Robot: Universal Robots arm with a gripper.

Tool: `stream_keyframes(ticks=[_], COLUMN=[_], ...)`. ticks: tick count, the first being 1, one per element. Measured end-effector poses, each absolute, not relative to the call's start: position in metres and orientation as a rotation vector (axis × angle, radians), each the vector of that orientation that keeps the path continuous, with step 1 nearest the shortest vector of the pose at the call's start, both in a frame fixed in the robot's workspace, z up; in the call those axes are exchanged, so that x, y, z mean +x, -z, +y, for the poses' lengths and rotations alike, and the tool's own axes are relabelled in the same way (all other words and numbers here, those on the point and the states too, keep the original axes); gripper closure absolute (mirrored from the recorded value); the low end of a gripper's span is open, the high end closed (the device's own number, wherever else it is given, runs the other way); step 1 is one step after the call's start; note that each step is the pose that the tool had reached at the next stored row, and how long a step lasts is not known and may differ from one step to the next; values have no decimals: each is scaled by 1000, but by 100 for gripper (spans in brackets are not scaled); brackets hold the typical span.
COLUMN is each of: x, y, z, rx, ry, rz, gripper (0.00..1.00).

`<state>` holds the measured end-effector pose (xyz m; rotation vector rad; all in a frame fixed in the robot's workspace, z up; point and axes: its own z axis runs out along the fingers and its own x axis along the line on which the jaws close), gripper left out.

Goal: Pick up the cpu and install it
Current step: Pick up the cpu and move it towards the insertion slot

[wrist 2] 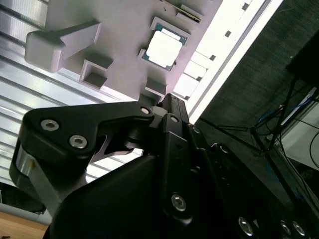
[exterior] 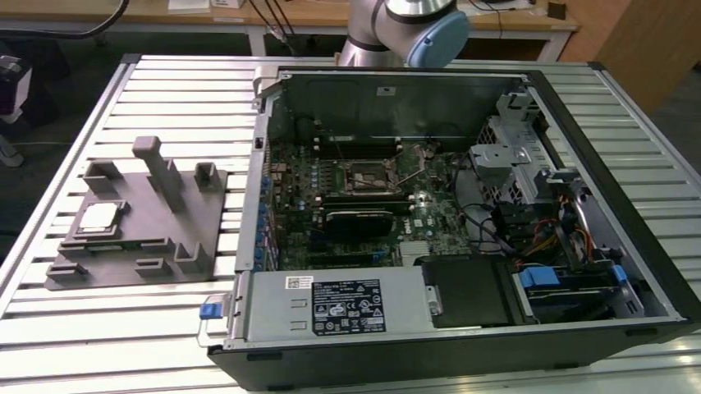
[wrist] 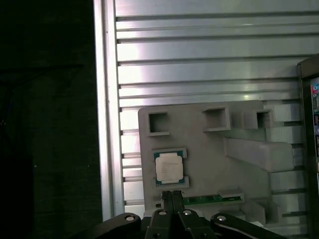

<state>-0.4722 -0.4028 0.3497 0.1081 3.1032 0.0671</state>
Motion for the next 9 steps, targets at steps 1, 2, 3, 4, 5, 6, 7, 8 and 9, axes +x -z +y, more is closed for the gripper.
stream_keyframes(ticks=[1,2,3,4,5,6,7,8,9], x=[-472,-471,-470,-470,-470,-470,-470,-469,-468], y=[-348,-347,-346,-344,-343,-341,-340,-339,-338], z=[-403,-403,-403,-403,-403,-403,-403,-403,-403], rx=[108,108,108,108,108,108,108,108,107], ry=[-67,-67,-67,-67,-67,-67,-67,-67,-67], rz=[3104,3104,3104,3104,3104,3104,3104,3105,3105], gripper=[89,89,89,89,89,89,89,89,89])
